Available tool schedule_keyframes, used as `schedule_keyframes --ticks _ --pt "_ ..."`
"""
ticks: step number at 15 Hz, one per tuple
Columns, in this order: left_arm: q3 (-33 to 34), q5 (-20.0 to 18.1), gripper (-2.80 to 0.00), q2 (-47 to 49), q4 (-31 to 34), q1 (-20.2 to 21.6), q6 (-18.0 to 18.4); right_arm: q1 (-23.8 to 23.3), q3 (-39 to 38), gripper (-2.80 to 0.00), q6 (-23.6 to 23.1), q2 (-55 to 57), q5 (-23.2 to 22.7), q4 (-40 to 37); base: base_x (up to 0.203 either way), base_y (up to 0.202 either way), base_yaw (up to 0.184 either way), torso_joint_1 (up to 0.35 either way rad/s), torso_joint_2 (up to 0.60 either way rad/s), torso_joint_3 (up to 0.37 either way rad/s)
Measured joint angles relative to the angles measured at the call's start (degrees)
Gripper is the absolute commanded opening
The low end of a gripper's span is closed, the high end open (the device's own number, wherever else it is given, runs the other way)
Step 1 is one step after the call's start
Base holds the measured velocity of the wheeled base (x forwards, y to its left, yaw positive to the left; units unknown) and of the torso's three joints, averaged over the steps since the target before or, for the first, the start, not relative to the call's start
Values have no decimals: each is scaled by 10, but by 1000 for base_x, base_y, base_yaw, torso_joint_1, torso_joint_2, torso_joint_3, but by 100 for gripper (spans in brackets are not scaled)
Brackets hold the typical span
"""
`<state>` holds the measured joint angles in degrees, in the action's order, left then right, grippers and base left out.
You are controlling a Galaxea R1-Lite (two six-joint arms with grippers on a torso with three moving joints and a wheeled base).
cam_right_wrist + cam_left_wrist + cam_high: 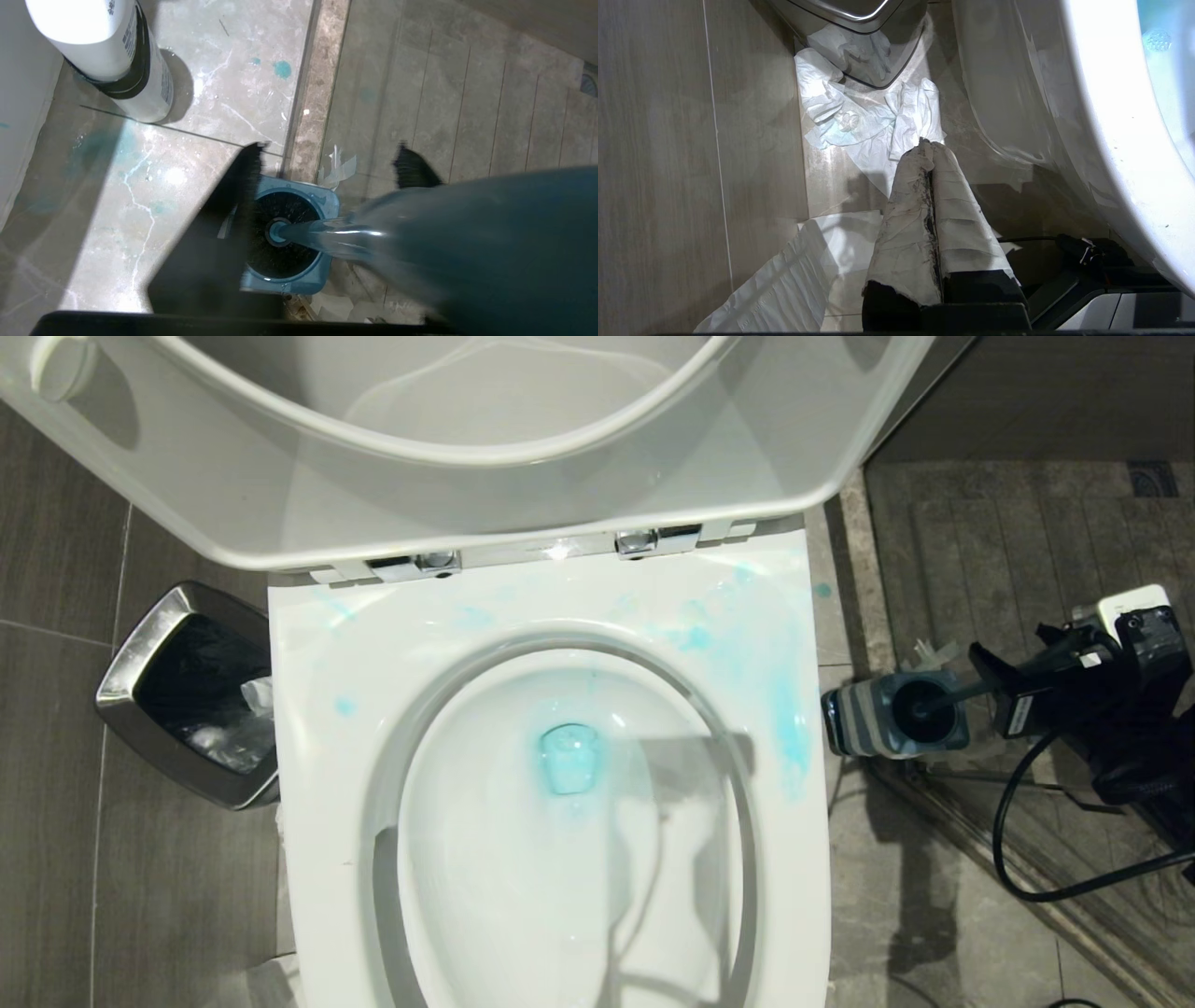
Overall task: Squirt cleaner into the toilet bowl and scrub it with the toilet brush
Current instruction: Scrub the toilet bowl
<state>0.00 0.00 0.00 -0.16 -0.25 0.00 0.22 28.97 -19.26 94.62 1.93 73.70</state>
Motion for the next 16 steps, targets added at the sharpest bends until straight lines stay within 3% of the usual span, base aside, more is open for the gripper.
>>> schedule_keyframes --ticks 16 --pt "0 0 -280 0 0 0 0 0 -35 -280 -24 -53 18 23 0 0 0 0 0 0"
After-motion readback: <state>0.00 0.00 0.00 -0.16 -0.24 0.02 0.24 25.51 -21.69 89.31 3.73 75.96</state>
